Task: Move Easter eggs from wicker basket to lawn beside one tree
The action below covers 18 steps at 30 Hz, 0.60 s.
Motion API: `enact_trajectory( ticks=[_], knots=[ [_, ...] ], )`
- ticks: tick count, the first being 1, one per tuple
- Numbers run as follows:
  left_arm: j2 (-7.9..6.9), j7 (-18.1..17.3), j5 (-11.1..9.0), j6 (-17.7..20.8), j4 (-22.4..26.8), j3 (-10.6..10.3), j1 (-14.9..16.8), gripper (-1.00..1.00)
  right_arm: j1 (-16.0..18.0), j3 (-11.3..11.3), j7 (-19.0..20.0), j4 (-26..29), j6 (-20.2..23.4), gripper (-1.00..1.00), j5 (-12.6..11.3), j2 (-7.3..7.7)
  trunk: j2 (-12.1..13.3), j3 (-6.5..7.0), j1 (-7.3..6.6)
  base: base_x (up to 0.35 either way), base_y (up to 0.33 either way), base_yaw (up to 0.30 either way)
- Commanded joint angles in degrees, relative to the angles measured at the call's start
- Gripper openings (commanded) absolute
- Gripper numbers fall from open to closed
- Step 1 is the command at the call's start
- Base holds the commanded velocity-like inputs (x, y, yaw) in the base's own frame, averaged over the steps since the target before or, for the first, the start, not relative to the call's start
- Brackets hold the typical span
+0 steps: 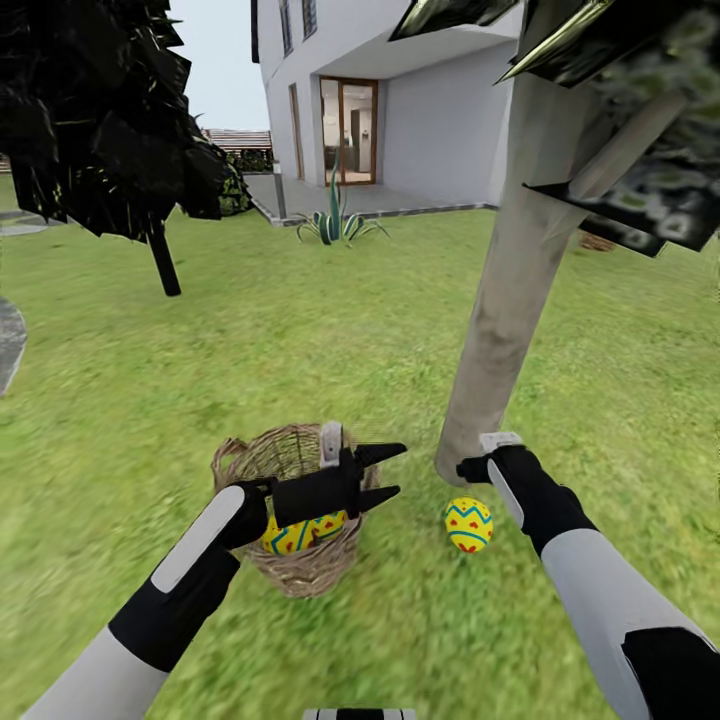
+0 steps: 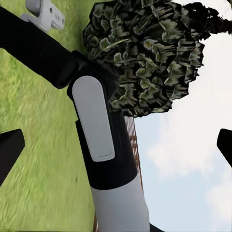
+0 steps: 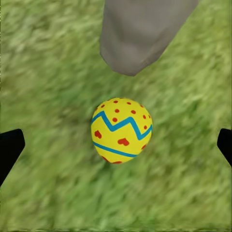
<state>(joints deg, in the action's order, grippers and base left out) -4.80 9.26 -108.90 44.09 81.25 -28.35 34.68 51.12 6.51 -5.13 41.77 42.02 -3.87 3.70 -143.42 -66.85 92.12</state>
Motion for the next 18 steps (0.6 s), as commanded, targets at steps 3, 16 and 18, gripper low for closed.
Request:
enact_trajectory(
  ticks=[3,16,18],
  knots=[
    [-0.03,0.50,-0.61,0.02,0.05,-0.04,0.04,1.00,0.03,0.34,-0.50,0.06,0.26,1.00,-0.43,0.08,-0.02,-0.05,-0.05,-0.342,0.000,0.000],
    [-0.03,0.50,-0.62,0.03,0.05,-0.04,0.04,1.00,0.03,0.34,-0.50,0.16,0.26,1.00,-0.40,0.08,-0.02,-0.05,-0.05,-0.342,0.000,0.000],
    [-0.03,0.50,-0.67,0.03,0.05,-0.04,0.04,1.00,0.03,0.34,-0.50,0.40,0.31,1.00,-0.36,0.08,-0.02,-0.05,-0.05,-0.326,0.079,0.000]
  ],
)
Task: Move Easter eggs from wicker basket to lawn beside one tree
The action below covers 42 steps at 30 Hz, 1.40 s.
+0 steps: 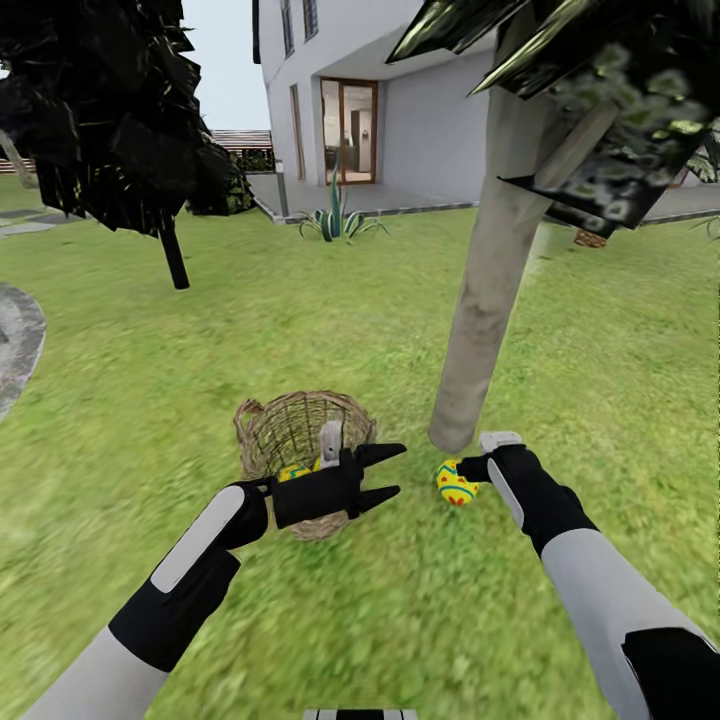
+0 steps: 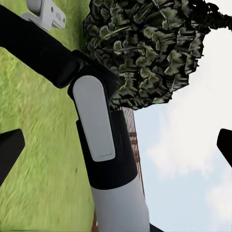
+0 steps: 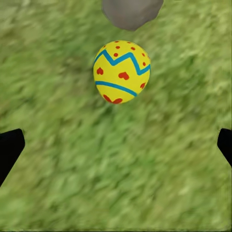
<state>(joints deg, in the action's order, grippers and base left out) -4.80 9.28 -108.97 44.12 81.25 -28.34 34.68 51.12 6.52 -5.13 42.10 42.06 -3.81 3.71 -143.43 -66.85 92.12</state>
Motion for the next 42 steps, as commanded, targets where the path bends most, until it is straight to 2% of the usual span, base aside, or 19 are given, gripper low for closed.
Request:
enact_trajectory(
  ticks=[1,5,12,22,28,33,37,42],
  knots=[
    [-0.03,0.48,-0.62,0.00,0.01,-0.05,0.04,1.00,0.03,0.34,-0.50,0.16,0.29,1.00,-0.42,0.07,-0.02,-0.05,-0.04,-0.293,0.150,0.000],
    [-0.03,0.48,-0.63,-0.05,-0.03,-0.05,0.01,1.00,0.03,0.28,-0.49,0.34,0.36,1.00,-0.48,0.07,-0.02,-0.11,-0.04,-0.172,0.110,0.041],
    [-0.86,0.39,-0.63,-0.08,0.04,-0.05,-0.05,1.00,0.03,0.25,-0.50,0.44,0.40,1.00,-0.41,0.03,-0.02,-0.55,-0.04,-0.013,0.008,0.185],
    [-1.01,0.39,-0.67,-0.17,0.05,-0.05,-0.05,1.00,0.03,0.25,-0.50,0.52,0.47,1.00,-0.41,0.07,-0.02,-1.22,-0.04,0.000,0.000,0.200],
    [-0.73,0.53,-0.64,-0.18,-0.02,-0.07,-0.13,1.00,0.03,0.20,-0.48,0.53,0.95,1.00,-0.49,0.21,0.06,-0.29,-0.20,0.000,0.000,0.203],
    [-0.59,0.82,-0.59,-0.34,-0.15,-0.10,-0.12,1.00,0.03,0.17,-0.44,0.68,5.12,1.00,-0.41,0.19,0.12,0.65,-0.33,0.000,0.000,0.109],
    [-0.99,0.89,-0.55,-0.07,-0.40,0.13,-0.12,1.00,0.03,0.16,-0.42,0.70,6.37,1.00,-0.41,0.17,0.18,1.52,-0.43,0.000,0.000,0.011],
    [-0.97,0.93,-0.35,-0.10,-0.63,0.14,-0.09,1.00,0.03,0.39,-0.40,0.70,6.68,1.00,-0.41,0.06,1.97,2.44,-1.42,0.000,0.000,0.001]
  ],
)
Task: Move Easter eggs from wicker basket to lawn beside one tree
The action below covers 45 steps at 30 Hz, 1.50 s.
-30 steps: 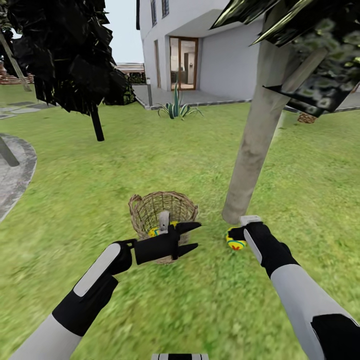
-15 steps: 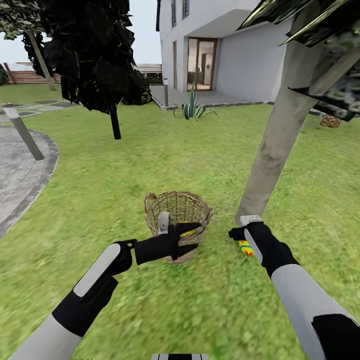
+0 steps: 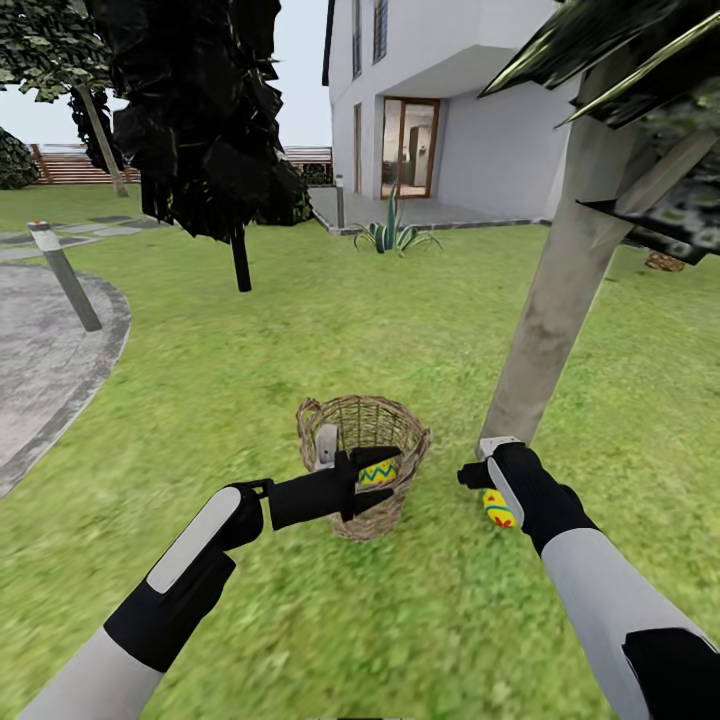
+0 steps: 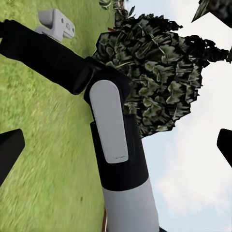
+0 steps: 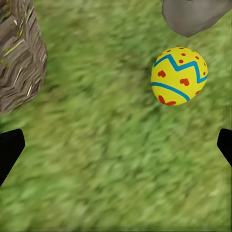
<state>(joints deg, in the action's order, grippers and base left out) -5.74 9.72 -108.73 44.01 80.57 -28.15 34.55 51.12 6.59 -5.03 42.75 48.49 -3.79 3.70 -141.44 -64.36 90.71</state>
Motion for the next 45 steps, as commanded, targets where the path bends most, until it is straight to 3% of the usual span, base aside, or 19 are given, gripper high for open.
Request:
enact_trajectory(
  ticks=[1,7,13,16,17,20,25,31,39,45],
  knots=[
    [-0.08,0.50,-0.53,-0.03,0.00,-0.07,0.05,1.00,0.03,0.34,-0.45,0.06,0.31,1.00,-0.43,0.08,0.40,0.13,-0.24,0.000,0.000,0.000],
    [0.11,0.56,-0.27,-0.10,-1.23,-0.52,0.01,1.00,0.03,0.19,-0.34,2.09,3.93,1.00,-0.47,0.00,2.80,1.21,-1.55,0.000,0.000,0.000],
    [-1.06,0.49,-0.64,0.22,-1.58,-0.72,-0.09,1.00,-0.82,0.18,-0.19,4.58,4.31,1.00,-0.68,0.00,5.21,2.29,-2.87,0.000,0.000,0.000],
    [-1.26,0.48,-0.66,0.11,-1.69,-0.90,-0.53,1.00,-1.26,0.21,4.06,4.57,4.23,1.00,-0.62,0.06,6.41,2.83,-3.53,0.000,0.000,0.000],
    [-1.38,0.46,-0.69,0.22,-1.68,-0.82,-0.60,1.00,-1.60,0.25,8.67,4.39,4.12,1.00,-0.33,0.23,6.81,3.00,-3.75,0.000,0.000,0.000],
    [-2.14,0.40,-0.88,0.37,-1.49,-0.49,-0.62,1.00,-1.70,0.22,10.48,4.67,4.11,1.00,-0.14,0.70,8.02,3.54,-4.41,0.000,0.000,0.000],
    [-3.01,0.38,-0.88,0.44,-1.29,0.18,-0.62,1.00,-1.72,-0.09,10.98,5.29,4.49,1.00,-0.46,2.09,10.02,4.44,-5.51,0.000,0.000,0.000],
    [-3.33,0.38,-0.87,0.46,-1.27,1.88,-0.62,1.00,-1.72,-0.23,11.08,5.49,6.77,1.00,-0.51,1.99,12.43,5.52,-6.82,0.000,0.000,0.000],
    [-2.89,0.38,-0.81,0.37,-1.41,2.05,-0.62,1.00,-1.73,-0.21,11.10,5.51,7.39,1.00,-0.52,1.76,15.64,6.95,-8.58,0.000,0.000,0.000],
    [-2.98,-0.12,-0.79,-0.30,-1.56,1.87,-0.62,1.00,-1.73,-0.24,11.05,5.50,7.50,1.00,-0.53,1.87,15.64,6.95,-8.58,0.000,0.000,0.000]
  ],
)
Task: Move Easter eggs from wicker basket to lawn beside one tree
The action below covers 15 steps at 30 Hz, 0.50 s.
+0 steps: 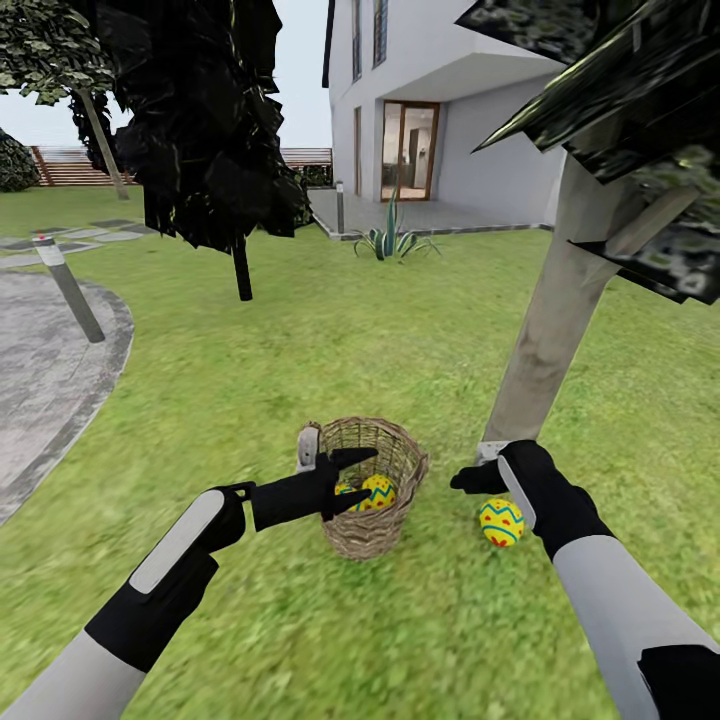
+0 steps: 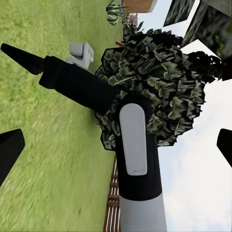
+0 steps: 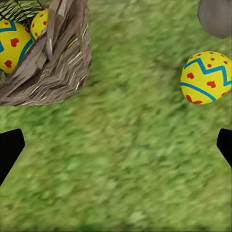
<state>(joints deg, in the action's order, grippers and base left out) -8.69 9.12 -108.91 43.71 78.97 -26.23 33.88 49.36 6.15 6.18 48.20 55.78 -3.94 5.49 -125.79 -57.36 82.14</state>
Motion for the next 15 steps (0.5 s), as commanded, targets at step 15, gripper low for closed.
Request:
enact_trajectory(
  ticks=[15],
  knots=[
    [-0.12,0.45,-0.61,0.12,-4.04,2.98,0.04,1.00,0.08,-1.90,-0.02,4.81,0.25,1.00,-0.50,-0.01,-0.02,-0.05,-0.01,0.191,0.186,0.000]
  ],
)
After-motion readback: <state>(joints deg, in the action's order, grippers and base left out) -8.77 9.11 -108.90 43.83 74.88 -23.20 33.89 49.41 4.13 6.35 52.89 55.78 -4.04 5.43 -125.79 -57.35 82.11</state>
